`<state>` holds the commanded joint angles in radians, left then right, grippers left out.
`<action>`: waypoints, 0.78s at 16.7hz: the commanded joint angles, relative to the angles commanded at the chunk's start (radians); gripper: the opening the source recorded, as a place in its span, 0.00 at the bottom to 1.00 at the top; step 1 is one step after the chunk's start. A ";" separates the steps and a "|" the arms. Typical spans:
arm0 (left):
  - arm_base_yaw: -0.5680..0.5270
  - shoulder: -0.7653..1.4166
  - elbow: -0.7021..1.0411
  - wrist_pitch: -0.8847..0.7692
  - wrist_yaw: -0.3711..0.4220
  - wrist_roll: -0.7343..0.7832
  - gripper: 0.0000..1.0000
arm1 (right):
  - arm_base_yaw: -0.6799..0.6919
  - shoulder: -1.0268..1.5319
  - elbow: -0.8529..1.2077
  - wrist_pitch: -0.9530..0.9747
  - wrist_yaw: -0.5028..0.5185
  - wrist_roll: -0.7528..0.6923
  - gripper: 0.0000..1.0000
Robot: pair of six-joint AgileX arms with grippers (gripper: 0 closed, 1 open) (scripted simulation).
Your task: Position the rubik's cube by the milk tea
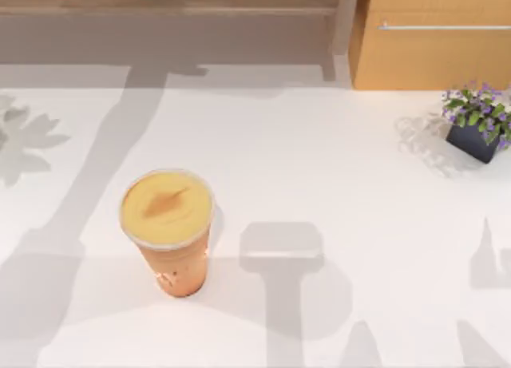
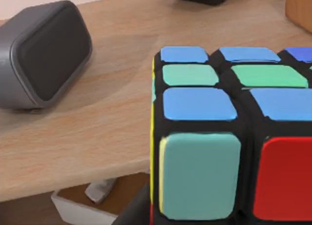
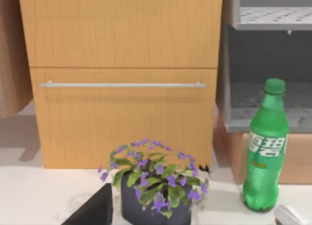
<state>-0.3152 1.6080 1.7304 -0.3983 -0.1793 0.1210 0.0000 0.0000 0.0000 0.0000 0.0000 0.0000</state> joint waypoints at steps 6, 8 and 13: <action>0.120 -0.055 -0.357 -0.425 0.125 -0.101 0.00 | 0.000 0.000 0.000 0.000 0.000 0.000 1.00; 0.152 -0.035 -0.472 -0.525 0.149 -0.155 0.00 | 0.000 0.000 0.000 0.000 0.000 0.000 1.00; 0.180 0.023 -0.625 -0.651 0.180 -0.243 0.00 | 0.000 0.000 0.000 0.000 0.000 0.000 1.00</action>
<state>-0.1354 1.6306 1.1052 -1.0493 0.0006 -0.1216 0.0000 0.0000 0.0000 0.0000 0.0000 0.0000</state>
